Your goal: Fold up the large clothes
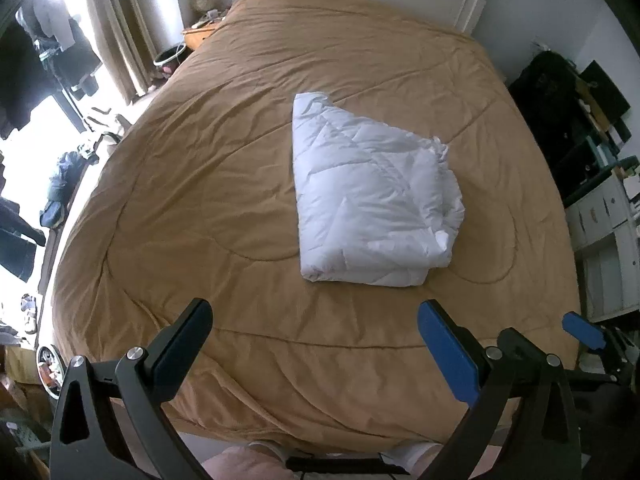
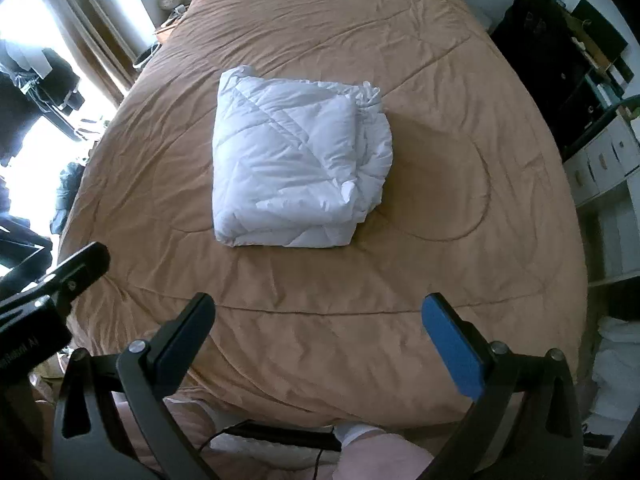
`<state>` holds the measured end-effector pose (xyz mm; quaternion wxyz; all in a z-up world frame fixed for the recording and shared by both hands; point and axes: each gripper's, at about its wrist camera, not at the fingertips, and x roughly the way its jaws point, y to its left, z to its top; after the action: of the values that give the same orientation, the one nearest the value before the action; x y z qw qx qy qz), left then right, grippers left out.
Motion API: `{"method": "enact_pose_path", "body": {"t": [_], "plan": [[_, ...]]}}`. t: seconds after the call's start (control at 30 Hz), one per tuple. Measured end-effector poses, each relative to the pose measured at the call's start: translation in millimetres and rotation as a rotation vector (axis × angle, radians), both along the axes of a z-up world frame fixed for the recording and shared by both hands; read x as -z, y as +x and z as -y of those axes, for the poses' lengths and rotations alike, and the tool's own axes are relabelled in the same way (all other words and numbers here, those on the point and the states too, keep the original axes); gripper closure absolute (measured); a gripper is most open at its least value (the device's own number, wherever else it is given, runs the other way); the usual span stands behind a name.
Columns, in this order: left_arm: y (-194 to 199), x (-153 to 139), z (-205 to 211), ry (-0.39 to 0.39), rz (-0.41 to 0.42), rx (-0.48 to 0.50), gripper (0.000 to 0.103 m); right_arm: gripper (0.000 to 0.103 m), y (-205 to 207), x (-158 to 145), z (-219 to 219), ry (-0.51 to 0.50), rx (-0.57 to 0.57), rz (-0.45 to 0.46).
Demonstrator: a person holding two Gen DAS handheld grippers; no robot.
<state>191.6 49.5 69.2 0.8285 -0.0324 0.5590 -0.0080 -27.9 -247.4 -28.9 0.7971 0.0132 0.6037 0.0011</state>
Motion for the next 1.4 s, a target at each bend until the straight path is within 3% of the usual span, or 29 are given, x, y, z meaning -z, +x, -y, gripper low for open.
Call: {"method": "enact_pose_path", "body": {"t": [1.4], "plan": [[0,5,-7,-0.009,-0.026,0.004,0.001,0.0,-4,9,-13,-0.038,-0.021,-0.033]]}}
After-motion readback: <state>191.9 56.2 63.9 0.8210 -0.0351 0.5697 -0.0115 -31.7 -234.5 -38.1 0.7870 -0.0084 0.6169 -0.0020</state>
